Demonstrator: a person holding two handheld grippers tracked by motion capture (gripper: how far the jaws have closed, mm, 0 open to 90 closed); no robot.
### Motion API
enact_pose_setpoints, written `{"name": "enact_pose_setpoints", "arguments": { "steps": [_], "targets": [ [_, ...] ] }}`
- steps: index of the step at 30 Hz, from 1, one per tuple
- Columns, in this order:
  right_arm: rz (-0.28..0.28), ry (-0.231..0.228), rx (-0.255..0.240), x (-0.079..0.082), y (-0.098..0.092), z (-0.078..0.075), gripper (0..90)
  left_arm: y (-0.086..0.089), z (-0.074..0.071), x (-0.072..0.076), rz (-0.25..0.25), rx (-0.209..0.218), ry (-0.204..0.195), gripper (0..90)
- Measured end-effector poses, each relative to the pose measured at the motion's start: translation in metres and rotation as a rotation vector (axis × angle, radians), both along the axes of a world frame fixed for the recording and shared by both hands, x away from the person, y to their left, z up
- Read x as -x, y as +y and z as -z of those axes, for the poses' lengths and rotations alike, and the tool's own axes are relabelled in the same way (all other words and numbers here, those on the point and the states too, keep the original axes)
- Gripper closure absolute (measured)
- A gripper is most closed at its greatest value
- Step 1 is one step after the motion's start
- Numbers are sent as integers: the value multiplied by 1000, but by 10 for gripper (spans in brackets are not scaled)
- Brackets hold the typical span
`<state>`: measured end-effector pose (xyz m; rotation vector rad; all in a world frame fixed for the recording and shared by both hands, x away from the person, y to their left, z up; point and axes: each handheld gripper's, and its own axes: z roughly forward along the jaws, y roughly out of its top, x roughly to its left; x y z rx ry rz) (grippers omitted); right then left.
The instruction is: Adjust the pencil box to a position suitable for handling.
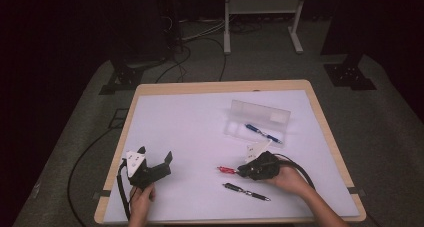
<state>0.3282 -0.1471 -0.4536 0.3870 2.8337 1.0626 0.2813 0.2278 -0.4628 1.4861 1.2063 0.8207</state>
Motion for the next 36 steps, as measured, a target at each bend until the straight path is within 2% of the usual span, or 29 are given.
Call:
{"name": "enact_pose_setpoints", "arguments": {
  "steps": [8, 15, 25, 36],
  "targets": [
    [50, -13, -46, -8, -18, -15, 787, 0, 0, 0, -1, -1, 0, 4],
    [91, -31, -60, -19, -31, -29, 787, 0, 0, 0, -2, -2, -1, 4],
    [146, -47, -60, -41, -45, -46, 787, 0, 0, 0, -4, 1, 0, 4],
    [196, -42, -54, -61, -52, -52, 787, 0, 0, 0, -2, 3, -1, 4]
  ]
}}
